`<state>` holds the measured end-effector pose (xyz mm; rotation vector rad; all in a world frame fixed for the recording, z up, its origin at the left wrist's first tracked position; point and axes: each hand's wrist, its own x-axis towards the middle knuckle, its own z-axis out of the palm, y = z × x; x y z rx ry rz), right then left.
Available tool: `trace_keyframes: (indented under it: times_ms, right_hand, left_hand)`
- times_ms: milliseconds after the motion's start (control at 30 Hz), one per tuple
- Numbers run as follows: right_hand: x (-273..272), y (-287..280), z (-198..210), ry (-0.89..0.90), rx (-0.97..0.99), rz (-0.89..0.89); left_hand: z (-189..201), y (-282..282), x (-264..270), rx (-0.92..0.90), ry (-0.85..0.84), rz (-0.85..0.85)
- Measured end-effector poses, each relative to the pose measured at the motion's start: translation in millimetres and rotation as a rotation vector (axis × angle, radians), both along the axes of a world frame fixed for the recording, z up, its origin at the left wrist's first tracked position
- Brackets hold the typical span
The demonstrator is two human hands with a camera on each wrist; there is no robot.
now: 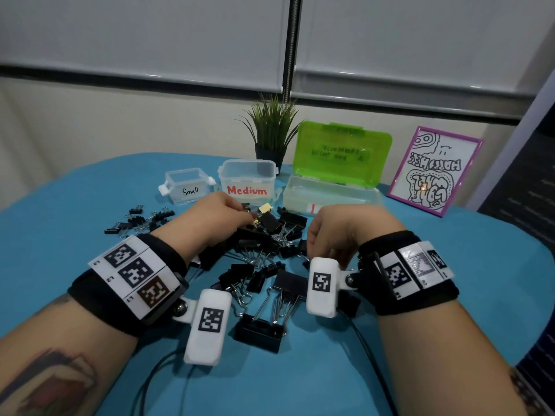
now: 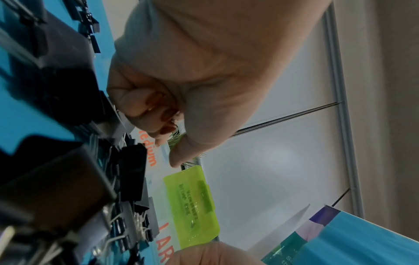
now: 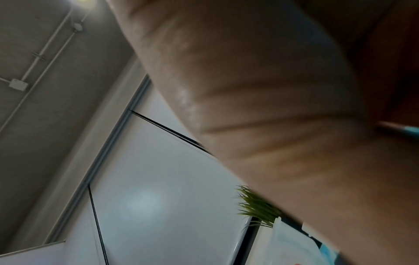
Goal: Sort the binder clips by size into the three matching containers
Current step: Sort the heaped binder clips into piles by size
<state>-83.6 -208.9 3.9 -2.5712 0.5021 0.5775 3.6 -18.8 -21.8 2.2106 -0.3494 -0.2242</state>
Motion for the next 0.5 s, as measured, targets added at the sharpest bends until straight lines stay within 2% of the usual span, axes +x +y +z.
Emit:
trace_keyframes:
  times_ms: [100, 233, 400, 500]
  right_hand:
    - [3, 3, -2, -0.089, 0.014, -0.009]
    - [4, 2, -2, -0.213, 0.092, -0.028]
    - [3, 2, 1, -0.372, 0.441, -0.084]
    - [7, 7, 0, -0.501, 0.660, -0.026]
  left_hand:
    - [0, 0, -1, -0.072, 0.059, -0.048]
    - [-1, -4, -8, -0.187, 0.233, -0.118]
    - [0, -11, -18, -0.290, 0.377, -0.169]
    - [1, -13, -21, -0.338, 0.497, -0.232]
